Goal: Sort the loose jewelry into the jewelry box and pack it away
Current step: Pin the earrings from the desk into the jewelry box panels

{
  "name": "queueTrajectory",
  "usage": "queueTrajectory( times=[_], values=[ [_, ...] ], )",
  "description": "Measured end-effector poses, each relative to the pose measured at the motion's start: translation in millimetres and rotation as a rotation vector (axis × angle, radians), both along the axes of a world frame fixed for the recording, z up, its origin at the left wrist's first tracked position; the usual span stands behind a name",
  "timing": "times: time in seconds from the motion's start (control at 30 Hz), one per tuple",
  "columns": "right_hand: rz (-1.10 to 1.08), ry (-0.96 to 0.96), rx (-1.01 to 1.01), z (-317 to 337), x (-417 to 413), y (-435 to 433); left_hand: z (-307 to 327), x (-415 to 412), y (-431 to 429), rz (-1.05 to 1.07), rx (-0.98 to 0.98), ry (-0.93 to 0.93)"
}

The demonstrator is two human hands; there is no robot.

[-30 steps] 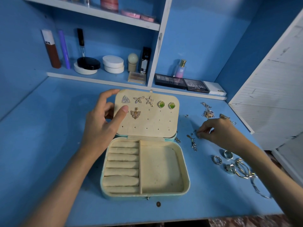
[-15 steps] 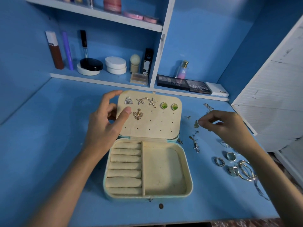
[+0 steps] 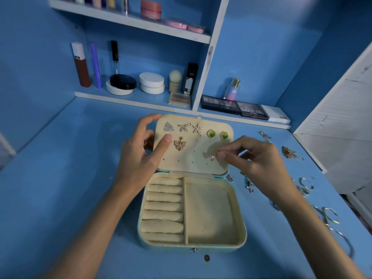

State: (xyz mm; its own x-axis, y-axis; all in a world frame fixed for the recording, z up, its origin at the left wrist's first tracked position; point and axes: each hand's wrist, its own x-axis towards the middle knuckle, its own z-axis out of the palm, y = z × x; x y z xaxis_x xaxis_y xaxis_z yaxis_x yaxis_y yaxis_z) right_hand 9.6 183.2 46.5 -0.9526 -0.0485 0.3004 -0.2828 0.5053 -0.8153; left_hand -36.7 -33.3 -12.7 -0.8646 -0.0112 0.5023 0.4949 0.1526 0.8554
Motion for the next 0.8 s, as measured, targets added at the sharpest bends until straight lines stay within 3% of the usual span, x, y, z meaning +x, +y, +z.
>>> queueTrajectory(
  times=[0.4, 0.8],
  values=[
    [-0.041, 0.229, 0.283, -14.2, -18.3, -27.6, 0.4, 0.6, 0.1, 0.013, -0.019, 0.018],
    [-0.116, 0.327, 0.263, -18.6, -27.9, -32.8, 1.3, 0.2, 0.4, -0.008, -0.01, 0.024]
  ],
)
